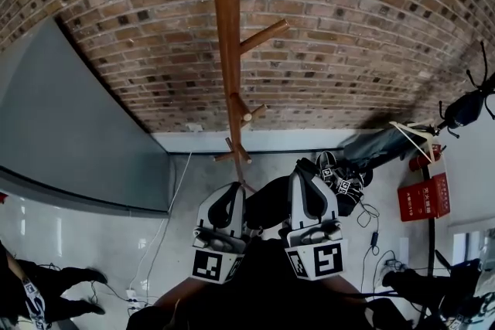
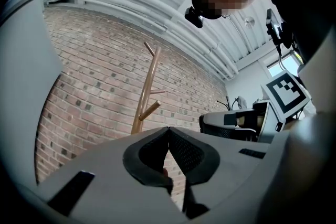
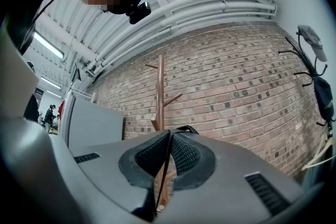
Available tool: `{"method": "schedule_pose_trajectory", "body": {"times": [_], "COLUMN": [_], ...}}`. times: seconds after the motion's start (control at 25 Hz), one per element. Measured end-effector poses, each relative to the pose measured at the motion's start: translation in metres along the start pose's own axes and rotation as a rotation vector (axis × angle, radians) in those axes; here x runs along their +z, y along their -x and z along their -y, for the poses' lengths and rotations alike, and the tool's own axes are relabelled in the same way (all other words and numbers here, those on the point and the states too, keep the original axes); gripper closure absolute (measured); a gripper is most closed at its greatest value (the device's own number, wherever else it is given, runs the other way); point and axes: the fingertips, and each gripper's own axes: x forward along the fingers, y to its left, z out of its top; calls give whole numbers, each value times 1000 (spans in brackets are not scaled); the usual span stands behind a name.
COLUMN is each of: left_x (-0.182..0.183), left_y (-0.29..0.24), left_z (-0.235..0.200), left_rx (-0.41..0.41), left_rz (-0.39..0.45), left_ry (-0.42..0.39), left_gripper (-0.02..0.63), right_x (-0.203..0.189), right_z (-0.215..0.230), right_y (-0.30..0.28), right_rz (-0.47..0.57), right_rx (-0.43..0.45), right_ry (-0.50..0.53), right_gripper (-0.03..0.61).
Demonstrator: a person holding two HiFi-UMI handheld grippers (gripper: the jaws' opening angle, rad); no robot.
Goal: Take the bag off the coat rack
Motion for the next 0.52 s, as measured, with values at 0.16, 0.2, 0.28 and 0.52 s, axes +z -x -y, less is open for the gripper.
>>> {"method": "schedule_pose_trajectory", "body": {"times": [0.16, 0.2, 0.28, 0.52], "left_x": [-1, 1, 2, -2], "left_y": [-4, -5, -7, -12], "left_z": [-1, -1, 0, -2], "left_rx": [-2, -5, -14, -17], "left_rz": [-4, -2, 5, -5], "left_ry": [-4, -6, -5, 12], "left_gripper": [597, 597, 597, 597], "right_x": [0, 1, 2, 0], "right_z": [1, 2, 1, 0], "right_y": [-2, -3, -3, -8], "right_rz": [-6, -6, -6, -4], "right_rx": [-1, -2, -2, -3], "right_ry": [0, 2, 5, -3], "right_gripper": [557, 557, 557, 557]}}
